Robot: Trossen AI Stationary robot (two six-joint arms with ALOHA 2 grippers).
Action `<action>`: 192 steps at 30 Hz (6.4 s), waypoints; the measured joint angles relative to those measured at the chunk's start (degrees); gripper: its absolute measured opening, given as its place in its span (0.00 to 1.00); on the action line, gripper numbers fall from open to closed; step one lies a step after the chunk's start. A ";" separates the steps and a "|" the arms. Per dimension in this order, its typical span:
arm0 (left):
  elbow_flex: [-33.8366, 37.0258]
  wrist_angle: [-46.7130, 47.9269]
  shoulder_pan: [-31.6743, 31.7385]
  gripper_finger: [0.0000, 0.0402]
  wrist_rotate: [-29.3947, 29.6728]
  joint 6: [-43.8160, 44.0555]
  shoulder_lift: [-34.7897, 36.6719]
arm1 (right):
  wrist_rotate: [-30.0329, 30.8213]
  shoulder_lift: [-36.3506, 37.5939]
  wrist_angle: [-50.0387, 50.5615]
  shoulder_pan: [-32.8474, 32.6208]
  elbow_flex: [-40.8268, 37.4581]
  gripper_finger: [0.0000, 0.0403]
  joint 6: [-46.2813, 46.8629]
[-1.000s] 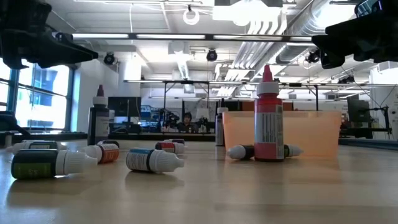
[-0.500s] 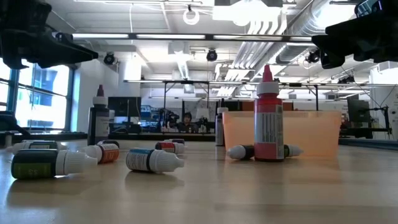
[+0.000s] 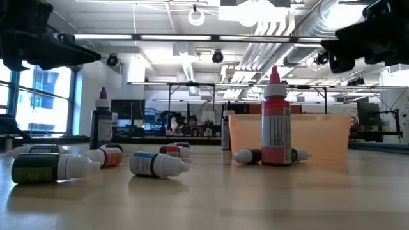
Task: Pick & Place food coloring
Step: Put the big black food coloring bottle into the orange bin
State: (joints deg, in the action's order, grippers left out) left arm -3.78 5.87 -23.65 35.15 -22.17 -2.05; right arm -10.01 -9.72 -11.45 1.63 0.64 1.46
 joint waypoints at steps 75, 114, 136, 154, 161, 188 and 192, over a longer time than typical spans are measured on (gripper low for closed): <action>0.25 -10.43 -0.01 0.37 -27.53 18.35 0.01 | 0.03 -0.10 5.18 -0.02 -0.01 0.39 3.39; 0.01 -11.61 -0.01 0.37 -11.95 39.49 -0.36 | 10.83 -0.43 -13.68 -0.04 -0.04 0.39 4.15; -0.01 -23.13 0.01 0.37 -2.40 28.32 -3.49 | 10.98 -23.75 -26.29 9.37 10.13 0.39 -6.59; -23.08 -15.62 -0.01 0.37 7.79 9.35 -9.09 | 10.48 -70.87 -12.75 18.14 37.73 0.39 -3.97; -29.65 -8.26 -0.01 0.37 2.85 9.36 -12.37 | 9.43 -80.69 -13.09 19.04 41.09 0.39 -1.72; -29.63 -5.29 -0.01 0.37 3.40 13.46 -17.39 | 8.07 -82.79 -10.49 17.21 41.67 0.31 1.58; -29.63 -5.27 0.01 0.37 3.34 13.46 -17.39 | 10.29 -82.79 -10.47 15.98 41.67 0.31 -0.08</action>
State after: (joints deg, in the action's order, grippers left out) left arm -33.41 0.60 -23.64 38.49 -8.71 -19.44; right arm 0.28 -92.51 -21.92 17.61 42.30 1.38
